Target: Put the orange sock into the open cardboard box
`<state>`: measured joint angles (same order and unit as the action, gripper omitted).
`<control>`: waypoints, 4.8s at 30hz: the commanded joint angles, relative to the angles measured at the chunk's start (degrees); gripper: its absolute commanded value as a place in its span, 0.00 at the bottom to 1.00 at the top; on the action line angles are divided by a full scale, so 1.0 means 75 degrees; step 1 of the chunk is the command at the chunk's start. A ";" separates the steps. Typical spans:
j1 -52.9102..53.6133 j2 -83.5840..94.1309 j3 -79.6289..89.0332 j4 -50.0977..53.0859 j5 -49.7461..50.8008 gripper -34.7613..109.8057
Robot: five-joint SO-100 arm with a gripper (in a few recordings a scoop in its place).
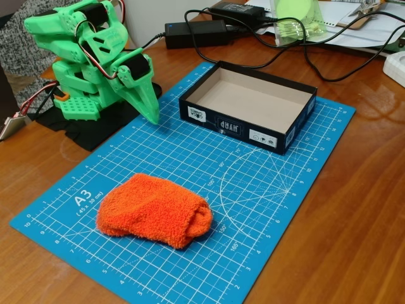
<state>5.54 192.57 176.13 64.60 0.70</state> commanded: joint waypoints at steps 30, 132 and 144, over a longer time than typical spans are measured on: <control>0.0527 0.0117 -0.0012 -0.0070 0.0375 0.24; -0.0281 -1.3441 -1.7027 0.4043 -1.1391 0.24; -0.3164 -1.2621 -1.5891 0.4043 -0.8789 0.24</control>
<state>-14.33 93.87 52.56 93.78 -68.38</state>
